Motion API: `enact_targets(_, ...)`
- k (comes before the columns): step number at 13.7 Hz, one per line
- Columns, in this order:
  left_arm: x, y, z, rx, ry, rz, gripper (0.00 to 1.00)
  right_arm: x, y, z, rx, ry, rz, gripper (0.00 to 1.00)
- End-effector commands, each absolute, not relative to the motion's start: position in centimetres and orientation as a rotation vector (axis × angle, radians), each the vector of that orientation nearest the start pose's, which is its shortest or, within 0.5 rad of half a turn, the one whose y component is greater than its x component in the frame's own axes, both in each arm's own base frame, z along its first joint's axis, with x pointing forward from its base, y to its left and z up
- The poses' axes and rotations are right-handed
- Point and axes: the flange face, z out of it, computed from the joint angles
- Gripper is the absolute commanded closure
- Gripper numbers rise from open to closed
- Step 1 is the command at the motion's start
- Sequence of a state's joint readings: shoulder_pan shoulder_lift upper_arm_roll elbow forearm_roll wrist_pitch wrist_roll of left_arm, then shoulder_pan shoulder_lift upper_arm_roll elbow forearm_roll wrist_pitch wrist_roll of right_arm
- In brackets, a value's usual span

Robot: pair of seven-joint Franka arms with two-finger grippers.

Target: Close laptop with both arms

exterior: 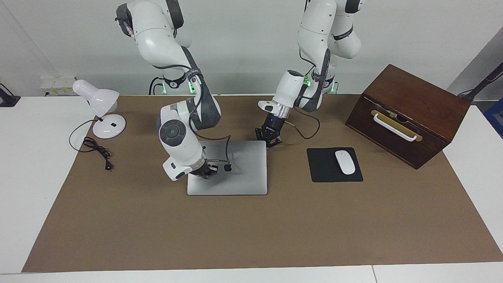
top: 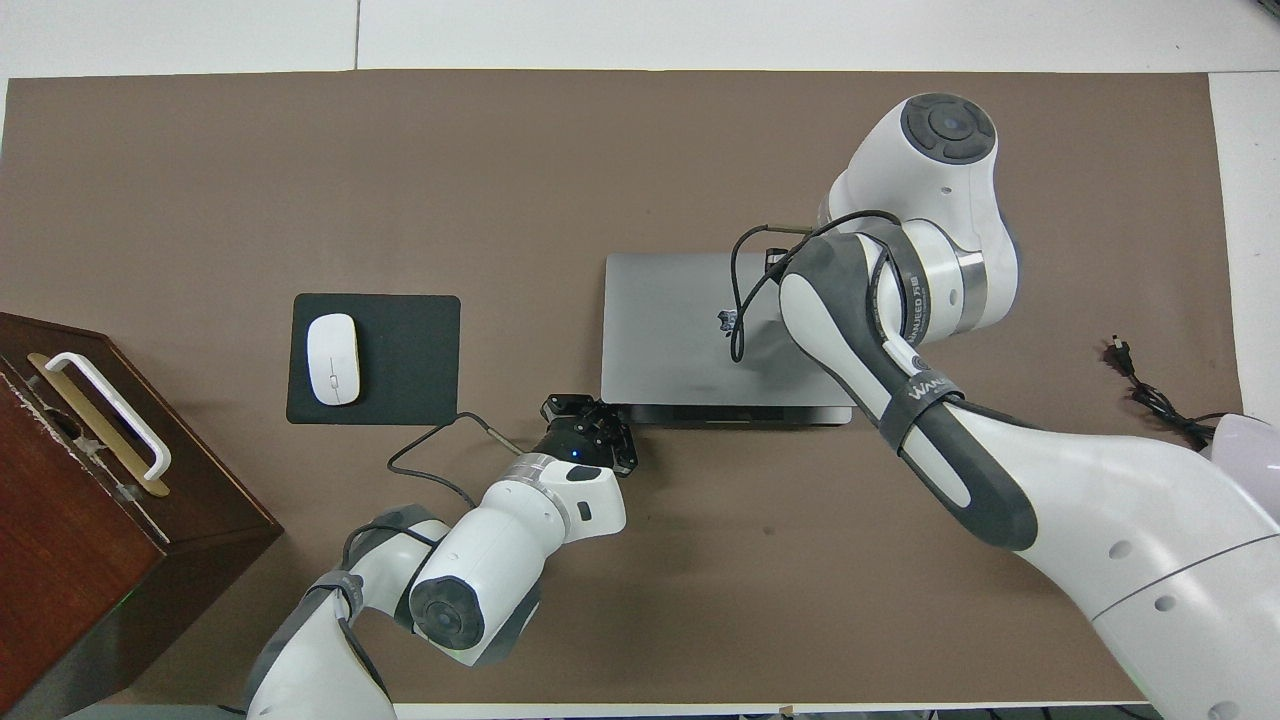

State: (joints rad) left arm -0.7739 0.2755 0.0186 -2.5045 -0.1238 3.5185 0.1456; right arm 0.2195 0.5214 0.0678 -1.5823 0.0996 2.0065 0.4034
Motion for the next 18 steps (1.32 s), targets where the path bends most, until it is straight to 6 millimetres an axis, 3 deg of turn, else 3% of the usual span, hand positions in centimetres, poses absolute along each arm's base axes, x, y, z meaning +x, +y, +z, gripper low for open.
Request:
enact_targets(1,37.5,-32.8,20.2,-2.914,1.206,-0.941,1.0,64.3,19.1,32.6,-3.018,0.252,0.194,1.0)
enact_targets(5,37.5,-32.8,20.2,-2.914,1.206,-0.941,1.0,64.5,19.4,33.9,-3.013,0.277,0.183,1.0)
enact_targets(7,37.5,-32.7,20.1,-2.914,1.207,-0.939,1.0,64.7,19.1,36.1,-3.006,0.303,0.13,1.0)
enact_targets(11,37.5,-32.8,20.2,-2.913,1.206,-0.944,1.0,67.6,16.8,43.5,-2.969,0.311,-0.126,1.0)
enact_targets(12,37.6,-32.7,20.2,-2.913,1.204,-0.944,1.0,68.2,16.7,45.5,-2.954,0.27,-0.261,0.93)
enact_targets(13,37.5,-32.7,20.1,-2.913,1.204,-0.939,1.0,69.0,15.9,48.0,-2.919,0.228,-0.452,0.64)
enact_targets(14,37.6,-32.7,20.2,-2.913,1.204,-0.944,1.0,69.7,14.5,49.3,-2.892,0.21,-0.568,0.43)
enact_targets(15,37.6,-32.7,20.2,-2.913,1.204,-0.944,1.0,70.4,12.2,49.9,-2.894,0.177,-0.624,0.37)
enact_targets(16,37.6,-32.7,20.2,-2.914,1.202,-0.944,1.0,71.2,10.2,52.0,-2.893,0.115,-0.697,0.3)
enact_targets(17,37.8,-32.8,20.4,-2.915,1.199,-0.951,1.0,71.9,8.7,54.1,-2.894,0.049,-0.76,0.11)
enact_targets(18,38.0,-32.8,20.5,-2.916,1.191,-0.958,1.0,72.1,6.6,55.5,-2.914,0.007,-0.761,0.0)
